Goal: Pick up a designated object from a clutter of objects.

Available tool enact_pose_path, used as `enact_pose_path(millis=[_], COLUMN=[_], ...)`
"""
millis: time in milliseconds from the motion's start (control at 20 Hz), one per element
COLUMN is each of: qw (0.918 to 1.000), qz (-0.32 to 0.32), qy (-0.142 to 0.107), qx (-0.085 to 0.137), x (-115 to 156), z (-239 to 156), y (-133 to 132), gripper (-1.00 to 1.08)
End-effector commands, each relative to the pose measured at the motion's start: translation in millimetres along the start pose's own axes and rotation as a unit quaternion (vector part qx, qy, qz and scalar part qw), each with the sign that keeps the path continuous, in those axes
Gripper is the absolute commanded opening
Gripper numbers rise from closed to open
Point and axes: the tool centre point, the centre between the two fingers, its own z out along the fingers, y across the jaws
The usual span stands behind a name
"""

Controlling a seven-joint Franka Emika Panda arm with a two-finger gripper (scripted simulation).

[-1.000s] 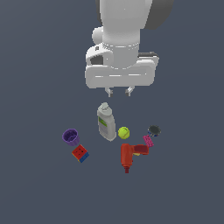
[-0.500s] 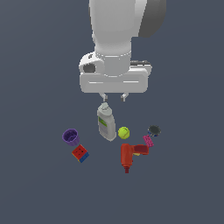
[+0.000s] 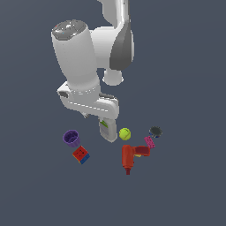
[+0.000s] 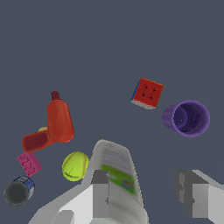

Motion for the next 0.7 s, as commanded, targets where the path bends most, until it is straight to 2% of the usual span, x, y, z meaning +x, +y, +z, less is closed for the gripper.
enact_pose_path(millis=[0,350,650], qw=[0.9984,0.9814,0.9662], qz=[0.057,0.192,0.257], qy=[-0.002,-0.005,-0.005], qx=[-0.002,-0.015,-0.025], x=[10.0,20.5,18.3], z=[28.6,96.1,128.9], y=[32.7,116.2,160.2], gripper=[0.28,0.28,0.28])
